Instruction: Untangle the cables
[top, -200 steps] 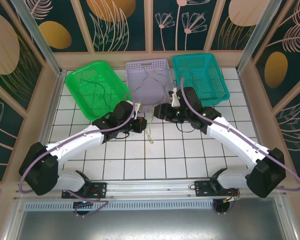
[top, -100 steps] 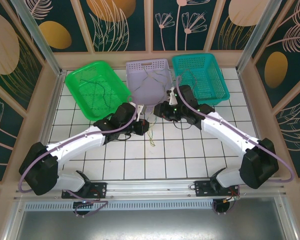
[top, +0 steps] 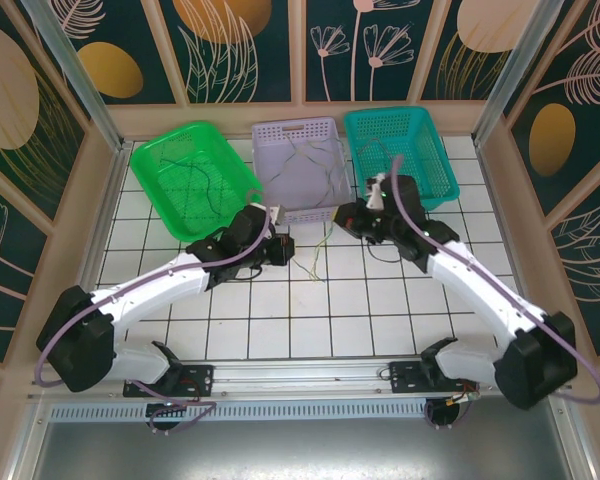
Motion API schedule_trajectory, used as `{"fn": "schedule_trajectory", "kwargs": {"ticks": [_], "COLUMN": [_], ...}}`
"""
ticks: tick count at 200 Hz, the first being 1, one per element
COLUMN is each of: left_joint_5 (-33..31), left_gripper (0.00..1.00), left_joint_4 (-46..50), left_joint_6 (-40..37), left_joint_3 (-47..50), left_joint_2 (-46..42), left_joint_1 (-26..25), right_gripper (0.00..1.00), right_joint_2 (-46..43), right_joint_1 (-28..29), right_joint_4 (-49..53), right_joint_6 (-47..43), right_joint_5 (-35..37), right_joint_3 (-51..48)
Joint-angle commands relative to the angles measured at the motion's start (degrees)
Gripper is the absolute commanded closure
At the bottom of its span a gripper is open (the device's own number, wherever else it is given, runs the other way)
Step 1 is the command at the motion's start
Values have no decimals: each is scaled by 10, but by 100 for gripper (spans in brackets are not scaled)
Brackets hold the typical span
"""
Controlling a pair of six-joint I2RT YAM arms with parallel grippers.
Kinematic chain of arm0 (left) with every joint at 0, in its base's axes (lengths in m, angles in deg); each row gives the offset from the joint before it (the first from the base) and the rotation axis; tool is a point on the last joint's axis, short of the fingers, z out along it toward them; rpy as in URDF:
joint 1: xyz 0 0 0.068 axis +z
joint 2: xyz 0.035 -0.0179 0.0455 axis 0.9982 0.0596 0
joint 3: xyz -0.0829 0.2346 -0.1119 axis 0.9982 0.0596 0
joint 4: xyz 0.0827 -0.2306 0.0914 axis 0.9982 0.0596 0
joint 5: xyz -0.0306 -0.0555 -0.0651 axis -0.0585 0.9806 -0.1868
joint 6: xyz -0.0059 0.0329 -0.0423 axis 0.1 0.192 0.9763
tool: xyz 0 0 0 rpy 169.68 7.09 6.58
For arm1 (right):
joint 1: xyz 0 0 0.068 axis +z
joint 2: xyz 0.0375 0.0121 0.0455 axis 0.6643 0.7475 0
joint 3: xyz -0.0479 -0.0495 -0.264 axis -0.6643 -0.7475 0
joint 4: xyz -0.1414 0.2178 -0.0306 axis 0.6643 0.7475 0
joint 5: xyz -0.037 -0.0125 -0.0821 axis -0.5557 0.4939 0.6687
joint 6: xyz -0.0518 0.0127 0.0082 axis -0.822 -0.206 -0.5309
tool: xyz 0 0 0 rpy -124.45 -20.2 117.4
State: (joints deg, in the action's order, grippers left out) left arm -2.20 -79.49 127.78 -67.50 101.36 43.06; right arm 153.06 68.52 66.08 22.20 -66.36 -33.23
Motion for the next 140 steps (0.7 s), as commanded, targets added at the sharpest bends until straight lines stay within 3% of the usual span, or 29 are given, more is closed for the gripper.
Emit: {"fn": "schedule_trajectory", "kwargs": {"ticks": [1,59,80,113,140], "left_joint_5": [-69,-122,-162,-207,-222], "left_gripper": [100,100,100,100,100], "left_joint_4": [7,14,42,55,37], "left_joint_6": [102,187,197,225,275], "left_joint_3": [18,10,-2,-5,-5], "left_joint_2": [-33,-49,-56,-83,-98], "left_joint_1": [-1,-2,-1,14,21], "right_gripper": [100,100,100,100,100], "right_joint_2": [-65,-198,-209,-225,-234], "right_joint_1": [-27,-47,-52,-50,-50], "right_joint_4": [-55,-117,-147,-74,-90], "right_joint_6": [90,315,375,364,451], "right_joint_5": [32,105,80,73,24], "right_joint_3": [-53,-177,-213,-188,-231]}}
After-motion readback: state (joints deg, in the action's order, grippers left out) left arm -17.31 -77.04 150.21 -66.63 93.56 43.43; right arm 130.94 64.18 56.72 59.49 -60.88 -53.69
